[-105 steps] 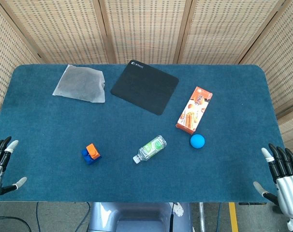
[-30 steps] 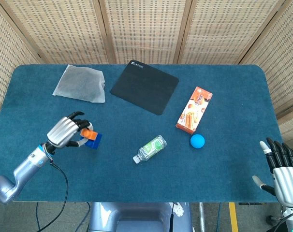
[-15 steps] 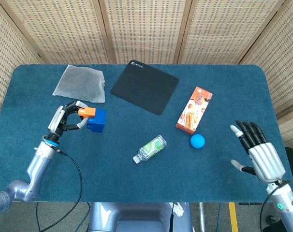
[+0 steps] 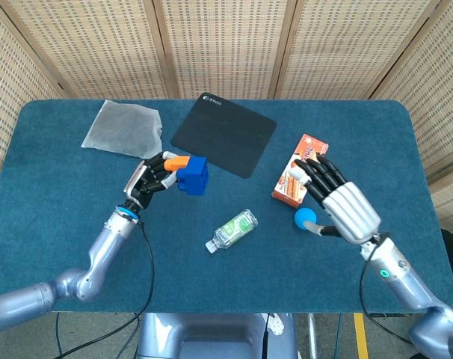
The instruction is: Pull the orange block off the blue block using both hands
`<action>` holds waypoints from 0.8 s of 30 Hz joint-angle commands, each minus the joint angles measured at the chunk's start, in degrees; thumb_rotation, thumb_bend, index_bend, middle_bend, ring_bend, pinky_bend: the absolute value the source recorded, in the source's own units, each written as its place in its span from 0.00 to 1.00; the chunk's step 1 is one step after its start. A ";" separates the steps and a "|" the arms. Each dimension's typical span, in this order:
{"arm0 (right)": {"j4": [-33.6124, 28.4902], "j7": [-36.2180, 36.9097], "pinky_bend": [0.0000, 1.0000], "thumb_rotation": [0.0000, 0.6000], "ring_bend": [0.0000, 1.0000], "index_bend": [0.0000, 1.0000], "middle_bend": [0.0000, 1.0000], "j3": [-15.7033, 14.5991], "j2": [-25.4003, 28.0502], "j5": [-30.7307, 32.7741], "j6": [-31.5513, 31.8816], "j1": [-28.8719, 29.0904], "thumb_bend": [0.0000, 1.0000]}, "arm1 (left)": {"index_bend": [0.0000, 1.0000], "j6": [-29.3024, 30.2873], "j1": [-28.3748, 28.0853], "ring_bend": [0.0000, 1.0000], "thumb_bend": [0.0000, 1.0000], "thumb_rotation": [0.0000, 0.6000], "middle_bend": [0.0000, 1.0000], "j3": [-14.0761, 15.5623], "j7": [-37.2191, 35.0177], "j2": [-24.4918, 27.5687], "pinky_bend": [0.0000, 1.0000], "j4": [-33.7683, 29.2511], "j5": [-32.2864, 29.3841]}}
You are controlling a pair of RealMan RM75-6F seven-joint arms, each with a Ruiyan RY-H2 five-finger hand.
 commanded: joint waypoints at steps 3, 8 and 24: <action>-1.59 -1.92 0.00 1.00 0.00 0.00 0.00 3.04 -4.84 3.81 -5.21 5.84 0.00 | 0.65 -2.59 -2.54 0.59 0.45 1.00 0.67 -2.57 1.93 -2.47 0.19 0.91 -3.51; -2.71 -8.07 0.00 1.00 0.00 0.00 0.00 5.53 -9.55 10.93 -10.74 11.07 0.00 | 0.65 -4.29 -3.87 0.59 0.45 1.00 0.67 -4.58 4.77 -4.04 0.19 0.01 -6.62; 0.23 -19.01 0.06 1.00 0.10 0.29 0.35 9.62 -19.84 27.21 -11.87 18.98 0.00 | 0.65 -6.30 -2.51 0.59 0.45 1.00 0.67 -7.51 6.93 -5.83 0.17 -4.43 -9.18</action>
